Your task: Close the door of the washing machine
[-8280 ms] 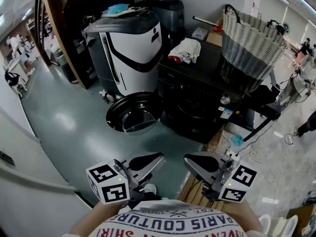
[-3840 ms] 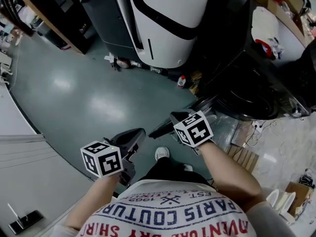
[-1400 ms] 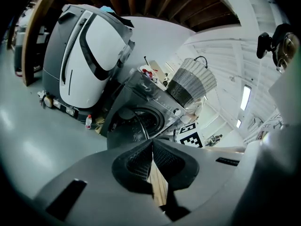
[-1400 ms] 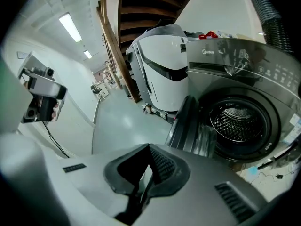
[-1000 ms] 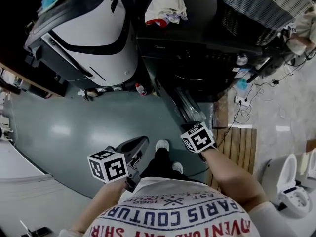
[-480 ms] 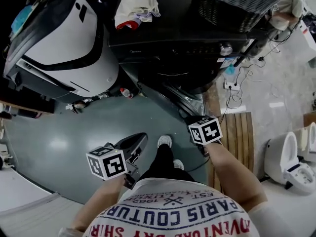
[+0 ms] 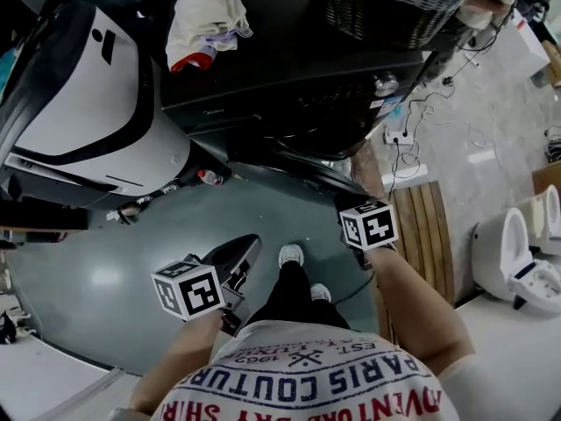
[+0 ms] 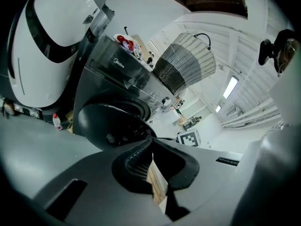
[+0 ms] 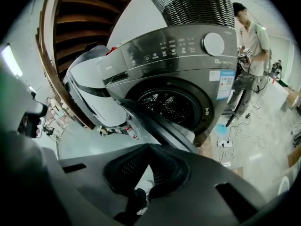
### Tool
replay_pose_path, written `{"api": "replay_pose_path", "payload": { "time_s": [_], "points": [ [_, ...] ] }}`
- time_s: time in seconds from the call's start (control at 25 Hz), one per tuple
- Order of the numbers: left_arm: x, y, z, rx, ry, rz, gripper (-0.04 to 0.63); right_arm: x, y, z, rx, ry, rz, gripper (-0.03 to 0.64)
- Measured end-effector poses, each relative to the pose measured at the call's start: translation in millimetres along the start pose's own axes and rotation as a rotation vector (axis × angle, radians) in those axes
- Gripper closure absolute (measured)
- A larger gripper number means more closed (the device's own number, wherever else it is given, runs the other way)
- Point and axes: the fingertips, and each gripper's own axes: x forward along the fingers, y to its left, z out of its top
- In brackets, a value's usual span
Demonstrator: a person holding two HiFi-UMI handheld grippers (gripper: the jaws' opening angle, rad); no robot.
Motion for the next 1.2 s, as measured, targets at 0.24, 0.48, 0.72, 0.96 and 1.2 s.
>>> {"api": "replay_pose_path", "payload": {
  "time_s": [0.24,0.48,0.72,0.96,1.2],
  "points": [
    [20,6,14,0.021,0.033,-0.014,0.568,7,-30,20,0.069,-0.037,-0.043,0.595],
    [35,16,21,0.019,0.049,-0.016,0.568,15,-51,40,0.095,-0.065,-0.058,0.595],
    [41,28,27,-0.001,0.045,-0.003,0.568,24,-69,62,0.165,-0.124,-0.089,0.595],
    [43,37,34,-0.019,0.038,0.009,0.568,33,-83,83,0.185,-0.148,-0.099,0.595],
    [51,42,46,-0.027,0.024,0.011,0.568,44,-94,106,0.176,-0.171,-0.102,0.595]
  ]
}}
